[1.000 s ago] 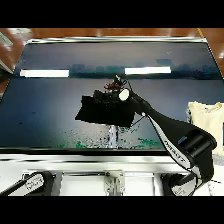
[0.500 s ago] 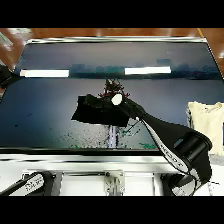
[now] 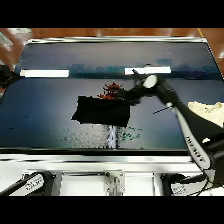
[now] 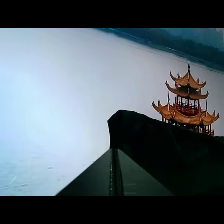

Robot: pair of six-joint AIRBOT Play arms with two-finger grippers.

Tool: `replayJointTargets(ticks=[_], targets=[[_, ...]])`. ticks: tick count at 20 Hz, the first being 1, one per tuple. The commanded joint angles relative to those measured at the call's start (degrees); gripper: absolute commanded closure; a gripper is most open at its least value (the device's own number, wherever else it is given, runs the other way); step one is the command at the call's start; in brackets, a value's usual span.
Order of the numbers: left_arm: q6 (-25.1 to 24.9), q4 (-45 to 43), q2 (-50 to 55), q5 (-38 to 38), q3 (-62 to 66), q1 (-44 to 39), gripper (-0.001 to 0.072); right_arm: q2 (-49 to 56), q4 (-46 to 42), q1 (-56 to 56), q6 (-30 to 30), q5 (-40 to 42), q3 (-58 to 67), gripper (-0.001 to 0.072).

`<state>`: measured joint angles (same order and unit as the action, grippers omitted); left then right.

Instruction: Fold the shirts.

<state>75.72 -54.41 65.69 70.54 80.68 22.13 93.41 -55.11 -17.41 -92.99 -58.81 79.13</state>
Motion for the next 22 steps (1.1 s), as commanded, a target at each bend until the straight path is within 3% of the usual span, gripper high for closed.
replayJointTargets(ticks=[1,4,7,11,12,14,18,22], targets=[[0.0,0.0,0.0,0.0,0.0,0.0,0.0672,-0.4,-8.9,9.8,-2.1,-15.8,-0.9,0.0043],[0.0,0.0,0.0,0.0,0.0,0.0,0.0672,3.5,-4.4,9.3,0.4,-12.4,-2.2,0.0042],[0.0,0.8,0.0,0.0,0.0,0.0,0.0672,9.1,8.1,8.0,4.2,-6.7,-2.2,0.0042],[0.0,2.2,0.0,0.0,0.0,0.0,0.0672,13.9,17.4,5.5,8.8,-6.3,-2.2,0.0046],[0.0,2.8,0.0,0.0,0.0,0.0,0.0672,14.2,18.1,5.1,9.7,-7.0,-2.2,0.0178],[0.0,3.7,0.0,0.0,0.0,-0.1,0.0672,14.1,18.1,5.2,10.1,-9.0,-1.3,0.0636],[0.0,3.9,0.0,0.0,0.0,-0.7,0.0672,8.6,12.9,8.4,13.2,-16.3,7.3,0.0632],[-1.8,3.9,0.0,0.0,0.0,-3.6,0.0672,-4.0,-0.1,17.7,4.2,-27.0,22.6,0.0633]])
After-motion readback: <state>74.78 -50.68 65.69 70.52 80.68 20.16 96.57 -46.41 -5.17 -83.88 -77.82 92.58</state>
